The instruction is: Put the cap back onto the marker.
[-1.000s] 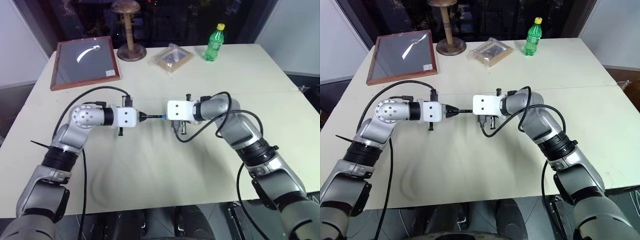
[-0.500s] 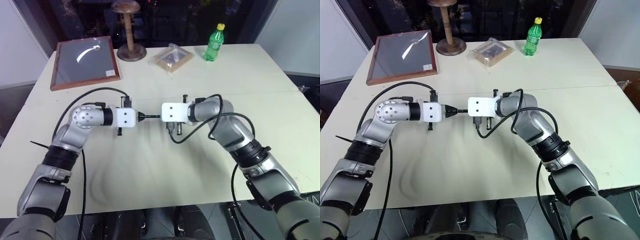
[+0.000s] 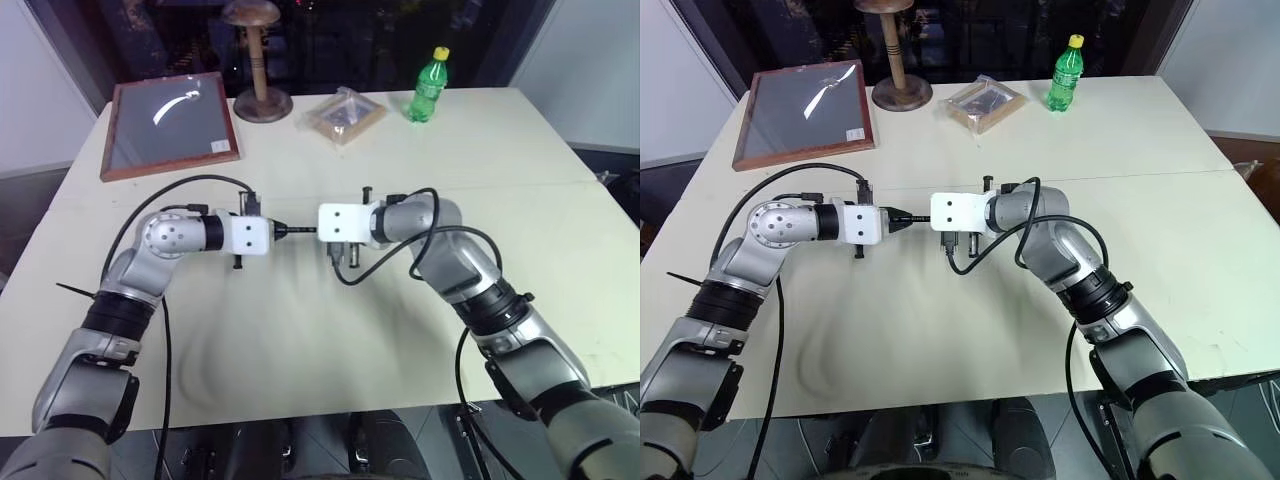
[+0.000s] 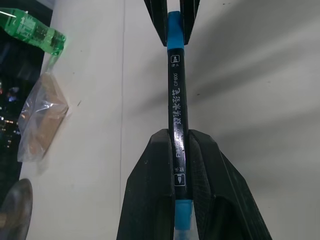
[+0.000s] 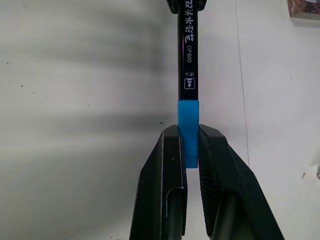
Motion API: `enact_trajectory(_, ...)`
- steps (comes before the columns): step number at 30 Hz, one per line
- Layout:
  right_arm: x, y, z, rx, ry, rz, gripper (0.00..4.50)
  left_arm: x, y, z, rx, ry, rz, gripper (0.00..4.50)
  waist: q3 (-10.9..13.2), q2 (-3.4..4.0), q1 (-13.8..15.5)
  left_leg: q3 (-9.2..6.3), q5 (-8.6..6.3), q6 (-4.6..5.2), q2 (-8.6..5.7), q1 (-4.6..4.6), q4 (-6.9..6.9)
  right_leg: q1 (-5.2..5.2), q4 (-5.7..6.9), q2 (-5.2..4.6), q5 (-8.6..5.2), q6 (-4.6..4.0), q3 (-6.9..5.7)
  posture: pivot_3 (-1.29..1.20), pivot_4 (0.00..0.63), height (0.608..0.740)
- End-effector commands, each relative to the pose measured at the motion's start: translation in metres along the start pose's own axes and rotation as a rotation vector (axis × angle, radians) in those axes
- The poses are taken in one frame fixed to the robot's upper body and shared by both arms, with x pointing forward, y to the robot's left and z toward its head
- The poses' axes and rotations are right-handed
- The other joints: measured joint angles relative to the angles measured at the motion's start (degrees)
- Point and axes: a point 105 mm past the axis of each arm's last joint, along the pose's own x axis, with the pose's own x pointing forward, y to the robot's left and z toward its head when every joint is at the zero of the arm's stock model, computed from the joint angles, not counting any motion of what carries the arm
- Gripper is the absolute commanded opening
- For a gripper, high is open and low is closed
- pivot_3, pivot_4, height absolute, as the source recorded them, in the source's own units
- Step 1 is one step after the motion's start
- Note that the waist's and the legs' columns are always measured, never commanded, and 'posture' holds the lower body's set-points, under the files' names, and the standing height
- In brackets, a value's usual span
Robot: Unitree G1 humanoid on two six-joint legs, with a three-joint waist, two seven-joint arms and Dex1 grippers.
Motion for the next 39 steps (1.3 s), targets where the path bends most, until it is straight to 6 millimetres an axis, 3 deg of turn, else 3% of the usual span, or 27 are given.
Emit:
enact_trajectory(1, 0.002, 0.006, 0.06, -0.138, -0.189, 0.02, 0.01, 0.007, 0.028, 0.037, 0.072, -0.132, 0.095, 0.0, 0.0, 0.0, 0.0, 0.0, 0.0, 0.0, 0.0, 0.0, 0.0, 0.0, 0.0, 0.0, 0.0, 0.0, 0.0, 0.0, 0.15, 0.74)
enact_trajectory(21, 0.002, 0.012, 0.074, -0.137, -0.258, 0.054, 0.01, 0.013, 0.033, 0.055, 0.037, -0.211, 0.118, 0.0, 0.0, 0.0, 0.0, 0.0, 0.0, 0.0, 0.0, 0.0, 0.0, -0.01, 0.0, 0.0, 0.0, 0.0, 0.0, 0.0, 0.15, 0.74)
enact_trajectory(33, -0.002, 0.005, 0.058, -0.15, -0.212, 0.036, 0.01, 0.006, 0.029, 0.047, 0.007, -0.178, 0.133, 0.0, 0.0, 0.0, -0.1, 0.0, 0.0, 0.0, 0.0, 0.0, 0.0, -0.01, 0.0, 0.0, 0.0, 0.0, 0.0, 0.0, 0.15, 0.74)
enact_trajectory(39, -0.003, 0.002, 0.049, -0.153, -0.19, 0.035, 2.84, 0.0, 0.024, 0.041, -0.015, -0.153, 0.142, 0.0, 0.0, -0.01, -0.1, -0.02, 0.0, 0.0, 0.0, -0.01, -0.01, 0.0, -0.01, 0.0, 0.0, 0.0, 0.0, 0.0, 0.15, 0.74)
